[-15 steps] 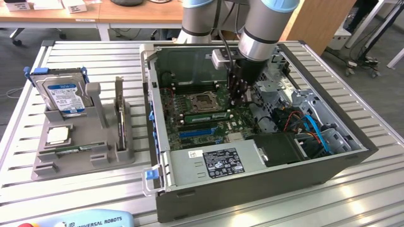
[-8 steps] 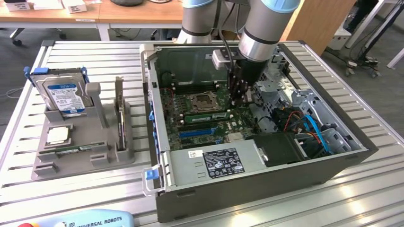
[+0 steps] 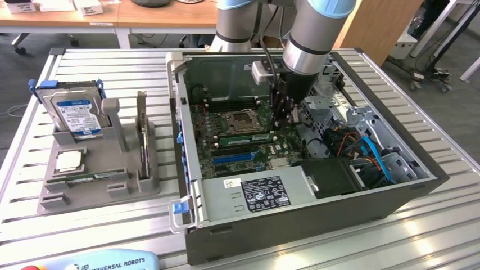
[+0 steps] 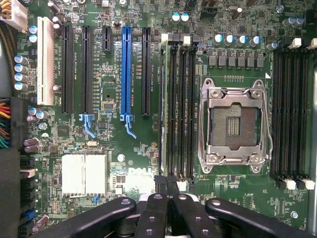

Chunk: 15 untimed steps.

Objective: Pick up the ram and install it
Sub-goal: 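Press down the ram until it locks into place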

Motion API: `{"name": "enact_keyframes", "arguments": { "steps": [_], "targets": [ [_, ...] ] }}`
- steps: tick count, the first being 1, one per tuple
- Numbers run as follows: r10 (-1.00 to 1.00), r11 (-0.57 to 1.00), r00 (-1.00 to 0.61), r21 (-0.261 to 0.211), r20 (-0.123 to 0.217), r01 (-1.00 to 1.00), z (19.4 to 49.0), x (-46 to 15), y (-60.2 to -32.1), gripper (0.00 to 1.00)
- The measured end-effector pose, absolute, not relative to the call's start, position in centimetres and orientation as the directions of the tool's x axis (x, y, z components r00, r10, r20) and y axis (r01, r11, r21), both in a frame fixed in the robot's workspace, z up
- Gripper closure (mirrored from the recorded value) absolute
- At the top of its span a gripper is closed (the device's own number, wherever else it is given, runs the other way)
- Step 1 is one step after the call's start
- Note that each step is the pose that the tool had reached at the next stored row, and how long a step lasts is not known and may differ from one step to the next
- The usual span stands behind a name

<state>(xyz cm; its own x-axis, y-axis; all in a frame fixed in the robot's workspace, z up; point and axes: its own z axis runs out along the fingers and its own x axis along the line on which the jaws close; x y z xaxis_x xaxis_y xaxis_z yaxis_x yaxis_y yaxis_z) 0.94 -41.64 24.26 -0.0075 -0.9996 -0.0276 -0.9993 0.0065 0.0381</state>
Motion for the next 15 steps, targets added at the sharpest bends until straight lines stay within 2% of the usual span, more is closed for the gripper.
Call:
{"name": "enact_keyframes", "arguments": {
  "steps": [15],
  "targets": [
    [-1.0, 0.006, -0.007, 0.038, -0.028, -0.999, 23.86, 0.94, -41.64, 0.9]
  ]
}}
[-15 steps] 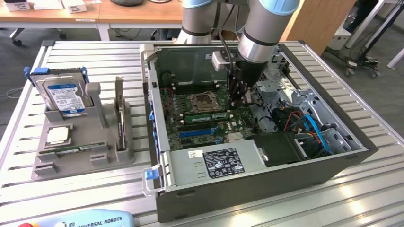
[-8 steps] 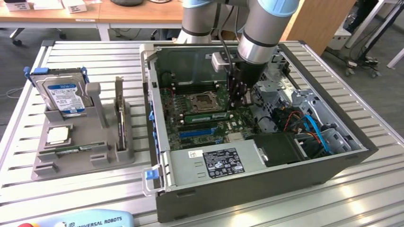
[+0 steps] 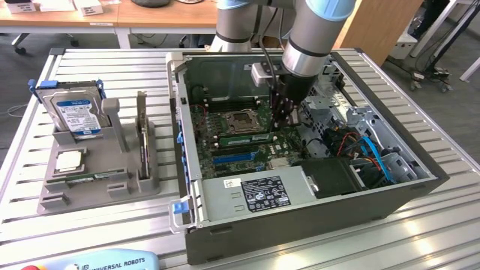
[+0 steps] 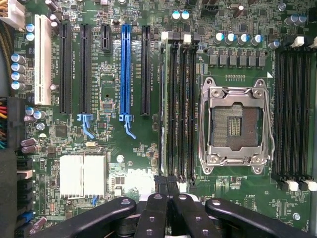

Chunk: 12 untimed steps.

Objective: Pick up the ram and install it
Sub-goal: 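Press down the ram until it locks into place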

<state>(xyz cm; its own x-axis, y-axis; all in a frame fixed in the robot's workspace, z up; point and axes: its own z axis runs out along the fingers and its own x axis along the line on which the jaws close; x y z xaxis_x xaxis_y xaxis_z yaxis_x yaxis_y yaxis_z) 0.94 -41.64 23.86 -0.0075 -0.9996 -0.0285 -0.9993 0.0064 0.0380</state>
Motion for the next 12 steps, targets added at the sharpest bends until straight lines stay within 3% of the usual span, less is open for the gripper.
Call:
{"name": "enact_keyframes", "arguments": {
  "steps": [12],
  "targets": [
    [-1.0, 0.006, -0.007, 0.038, -0.028, -0.999, 23.31, 0.94, -41.65, 0.9]
  ]
}}
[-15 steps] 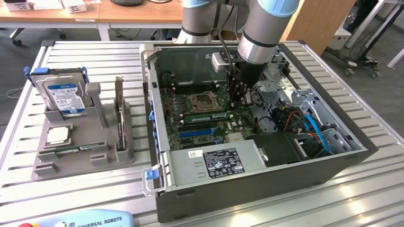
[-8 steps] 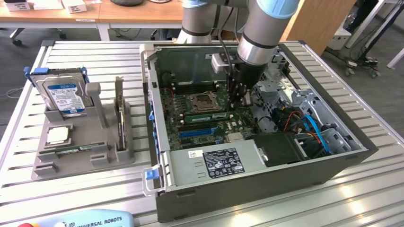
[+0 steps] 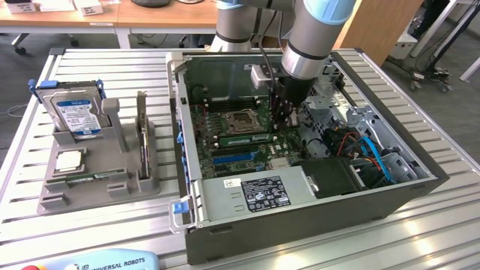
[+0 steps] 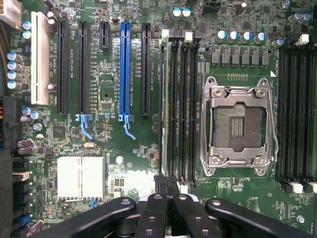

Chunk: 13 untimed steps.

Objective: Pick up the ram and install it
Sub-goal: 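Press down the ram until it locks into place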

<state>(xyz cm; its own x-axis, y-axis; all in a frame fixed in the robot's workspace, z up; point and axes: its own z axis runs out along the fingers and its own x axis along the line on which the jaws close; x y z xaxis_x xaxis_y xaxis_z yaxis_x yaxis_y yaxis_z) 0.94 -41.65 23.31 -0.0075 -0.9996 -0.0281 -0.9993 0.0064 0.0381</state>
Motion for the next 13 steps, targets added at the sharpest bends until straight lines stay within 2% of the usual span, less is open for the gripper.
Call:
{"name": "enact_keyframes", "arguments": {
  "steps": [13],
  "targets": [
    [-1.0, 0.006, -0.007, 0.038, -0.028, -0.999, 22.94, 0.94, -41.64, 0.9]
  ]
}}
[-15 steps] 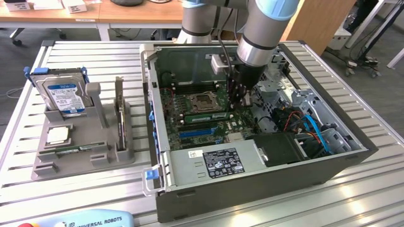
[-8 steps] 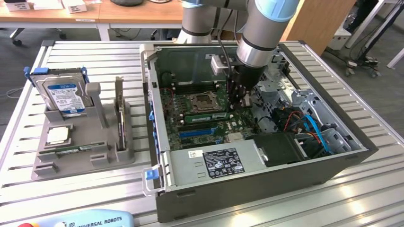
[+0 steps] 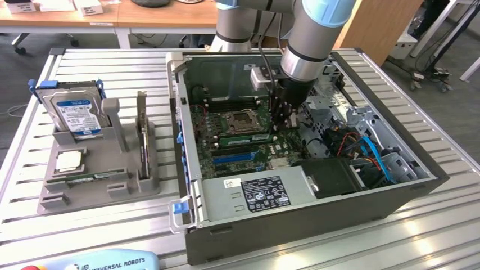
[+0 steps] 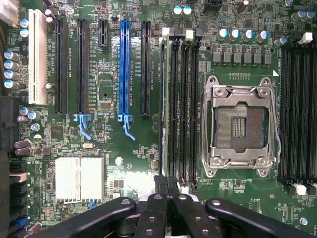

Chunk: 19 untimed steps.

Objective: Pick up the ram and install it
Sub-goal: 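Press down the ram until it locks into place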

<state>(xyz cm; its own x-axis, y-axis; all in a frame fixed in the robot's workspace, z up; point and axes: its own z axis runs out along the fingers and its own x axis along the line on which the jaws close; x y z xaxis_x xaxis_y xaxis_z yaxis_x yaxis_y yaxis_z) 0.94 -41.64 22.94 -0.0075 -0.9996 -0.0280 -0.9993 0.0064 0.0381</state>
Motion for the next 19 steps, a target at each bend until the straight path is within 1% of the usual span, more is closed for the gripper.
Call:
{"name": "enact_keyframes", "arguments": {
  "steps": [19],
  "targets": [
    [-1.0, 0.006, -0.008, 0.038, -0.029, -0.999, 22.51, 0.94, -41.64, 0.9]
  ]
}}
